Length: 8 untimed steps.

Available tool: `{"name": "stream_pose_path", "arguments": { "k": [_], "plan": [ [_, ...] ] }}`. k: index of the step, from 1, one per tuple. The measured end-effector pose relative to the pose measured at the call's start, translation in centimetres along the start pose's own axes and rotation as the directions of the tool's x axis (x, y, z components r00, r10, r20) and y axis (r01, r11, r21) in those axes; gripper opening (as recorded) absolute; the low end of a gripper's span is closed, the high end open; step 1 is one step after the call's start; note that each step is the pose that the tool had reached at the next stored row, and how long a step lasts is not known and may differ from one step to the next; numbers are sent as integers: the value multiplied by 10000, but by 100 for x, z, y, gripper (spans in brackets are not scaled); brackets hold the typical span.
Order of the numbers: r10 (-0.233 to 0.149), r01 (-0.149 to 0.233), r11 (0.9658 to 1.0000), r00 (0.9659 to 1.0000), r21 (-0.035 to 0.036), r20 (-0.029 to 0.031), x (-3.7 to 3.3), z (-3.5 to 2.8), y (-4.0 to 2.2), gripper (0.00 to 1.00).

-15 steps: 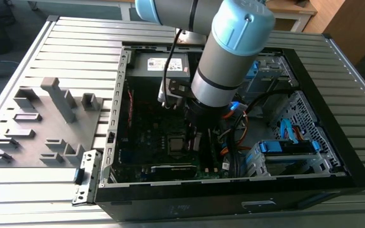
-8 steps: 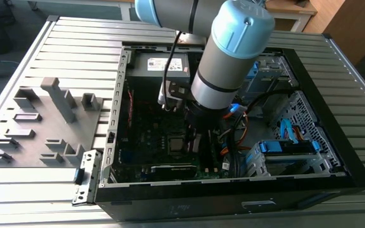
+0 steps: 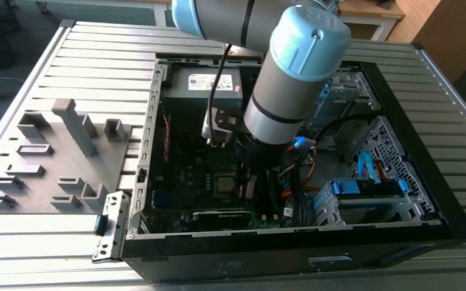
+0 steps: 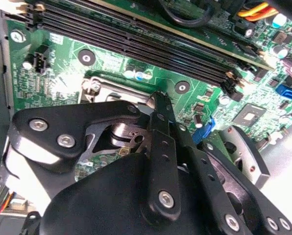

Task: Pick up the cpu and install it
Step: 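Install the first cpu locking lever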

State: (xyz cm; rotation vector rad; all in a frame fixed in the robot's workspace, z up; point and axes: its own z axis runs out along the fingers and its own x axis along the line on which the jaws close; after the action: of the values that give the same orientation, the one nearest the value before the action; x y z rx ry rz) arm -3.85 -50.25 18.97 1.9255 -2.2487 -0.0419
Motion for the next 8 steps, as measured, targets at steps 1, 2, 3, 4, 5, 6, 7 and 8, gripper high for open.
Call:
{"name": "stream_pose_path", "arguments": {
  "k": [1,2,3,4,5,6,7,8],
  "plan": [
    [-2,2,10000,10000,0,0,7,1,-3,11],
    [-3,3,10000,10000,0,1,12,2,-5,11],
    [-4,4,10000,10000,1,0,16,2,-8,11],
    [-5,5,10000,10000,1,0,16,2,-10,11],
    [-6,6,10000,10000,1,-1,16,2,-13,11],
    [-7,7,10000,10000,0,-1,15,2,-18,11],
    [-7,7,10000,10000,0,0,13,2,-31,11],
    [-6,6,10000,10000,1,2,10,1,-46,11]
  ]
}}
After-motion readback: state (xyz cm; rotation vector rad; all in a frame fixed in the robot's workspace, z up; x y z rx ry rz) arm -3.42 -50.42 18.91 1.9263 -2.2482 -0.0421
